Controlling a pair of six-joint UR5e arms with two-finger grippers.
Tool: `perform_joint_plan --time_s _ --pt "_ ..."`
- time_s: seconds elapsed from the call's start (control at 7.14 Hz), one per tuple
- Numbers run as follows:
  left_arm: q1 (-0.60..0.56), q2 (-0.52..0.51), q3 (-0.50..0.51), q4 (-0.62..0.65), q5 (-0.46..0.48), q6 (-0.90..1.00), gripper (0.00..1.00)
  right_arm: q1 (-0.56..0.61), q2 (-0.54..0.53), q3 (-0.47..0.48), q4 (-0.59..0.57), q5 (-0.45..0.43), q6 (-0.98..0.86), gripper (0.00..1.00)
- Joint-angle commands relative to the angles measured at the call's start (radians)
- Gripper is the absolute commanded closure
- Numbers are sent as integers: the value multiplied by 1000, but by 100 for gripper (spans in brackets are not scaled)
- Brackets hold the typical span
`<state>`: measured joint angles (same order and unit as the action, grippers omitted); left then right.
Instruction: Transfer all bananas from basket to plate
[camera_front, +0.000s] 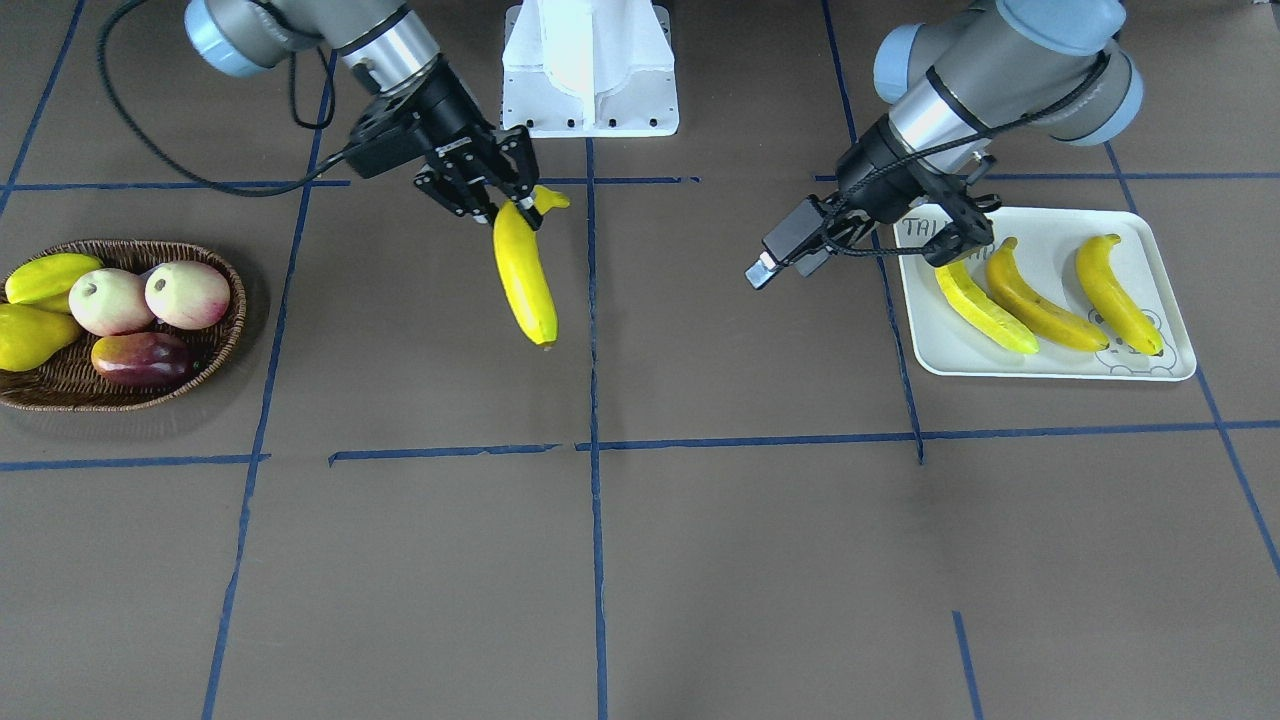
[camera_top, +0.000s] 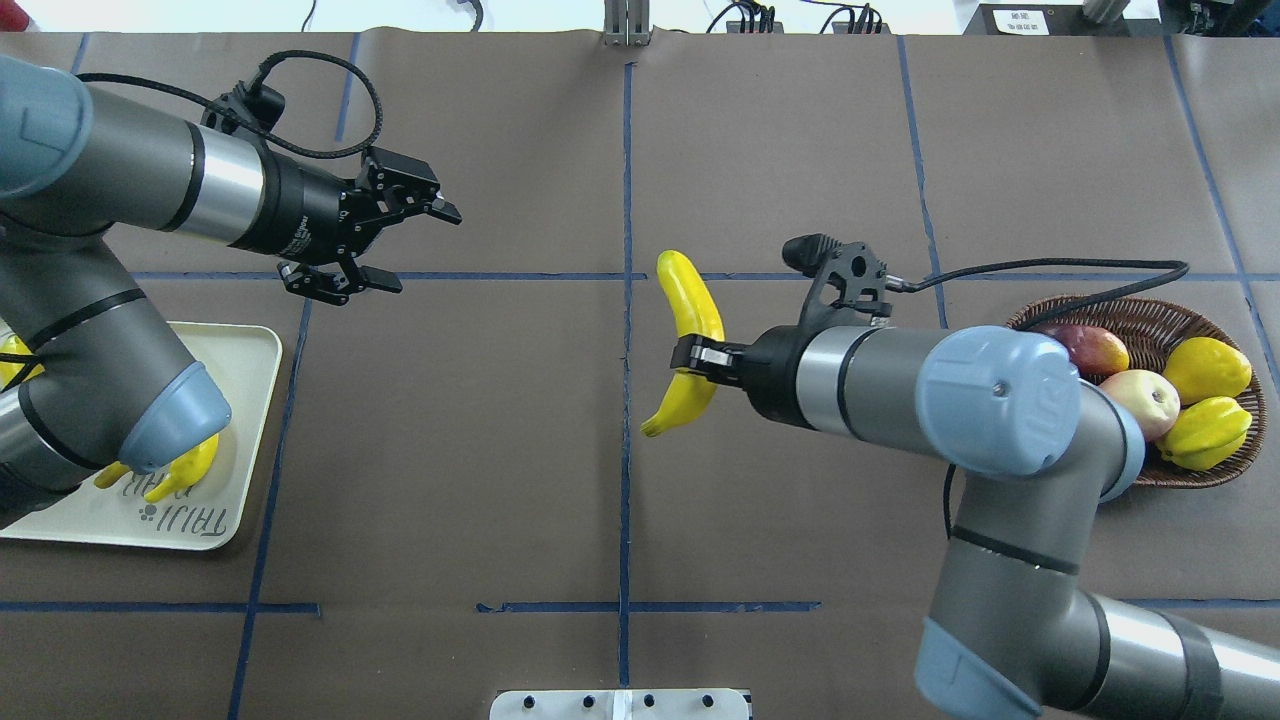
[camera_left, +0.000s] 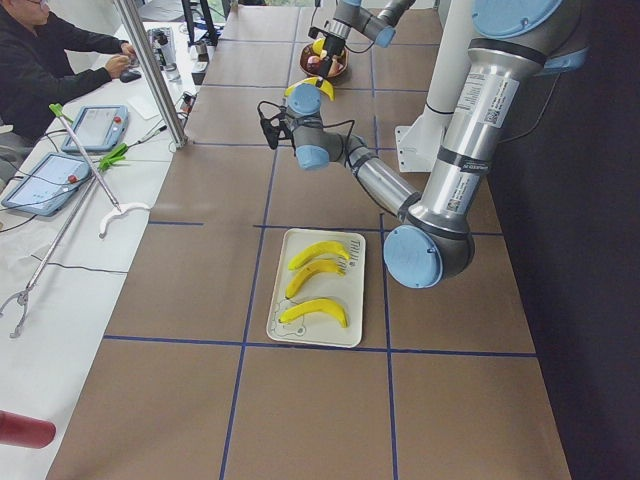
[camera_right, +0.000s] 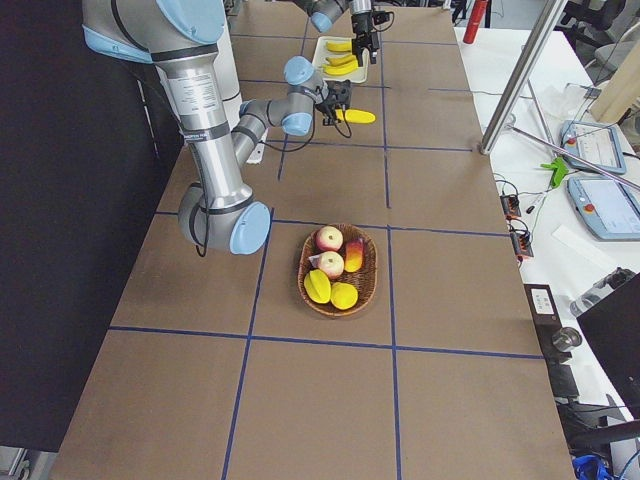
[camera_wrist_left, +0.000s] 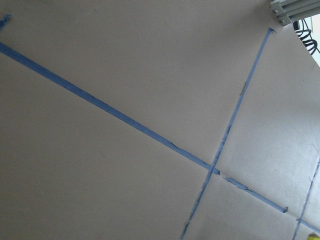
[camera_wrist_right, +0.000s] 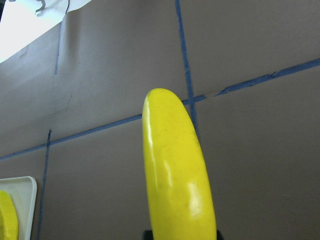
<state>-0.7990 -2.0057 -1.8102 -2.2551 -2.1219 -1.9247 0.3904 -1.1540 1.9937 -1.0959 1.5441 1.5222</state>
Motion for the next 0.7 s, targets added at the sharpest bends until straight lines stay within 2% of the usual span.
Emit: perform_joint_plan --time_s 0.0,0.28,0.56 --pt "106 -91 17 2 118 -104 1 -90 48 4 -45 -107 -10 98" --pt "187 -122 26 0 161 -120 2 -91 50 2 -39 -105 -10 98" --pt "196 -125 43 -7 161 -119 3 -91 54 5 -36 -105 -10 98"
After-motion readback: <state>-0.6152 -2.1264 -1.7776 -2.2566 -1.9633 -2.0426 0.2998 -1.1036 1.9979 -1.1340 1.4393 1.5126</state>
